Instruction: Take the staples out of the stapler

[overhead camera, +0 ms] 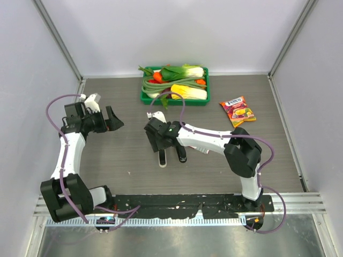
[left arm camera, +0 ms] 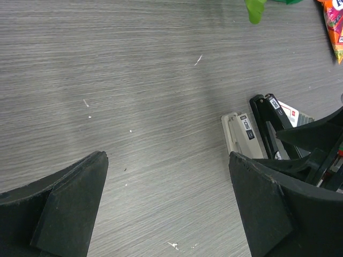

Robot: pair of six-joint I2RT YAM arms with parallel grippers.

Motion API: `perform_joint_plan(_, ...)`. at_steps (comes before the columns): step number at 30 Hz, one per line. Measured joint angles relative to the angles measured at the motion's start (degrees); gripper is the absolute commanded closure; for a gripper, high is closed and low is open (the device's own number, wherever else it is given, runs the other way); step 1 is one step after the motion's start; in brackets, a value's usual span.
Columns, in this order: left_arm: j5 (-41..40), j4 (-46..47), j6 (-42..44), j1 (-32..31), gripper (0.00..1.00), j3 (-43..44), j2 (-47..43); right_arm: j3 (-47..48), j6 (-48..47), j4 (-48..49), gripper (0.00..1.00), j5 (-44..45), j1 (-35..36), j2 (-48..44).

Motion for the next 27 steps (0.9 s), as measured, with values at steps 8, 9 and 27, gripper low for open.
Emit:
perform_joint_plan(8,-0.87,-0.2,0.96,0.0,0.0,-0.39,-1.03,-0.2,2.73,-0.39,0.34,-1.14,3.39,0.28)
perform_joint_plan(9,-0.96,-0.24,0.96,0.0,0.0,-0.42,-1.11,-0.2,3.04,-0.37,0.35,-1.31,3.78,0.48)
perform_joint_plan(27,-1.27,-0.79,2.62,-0.07,0.0,-0.42,-3.3,-0.52,7.32,-1.25,0.62,-2.86,4.59,3.28)
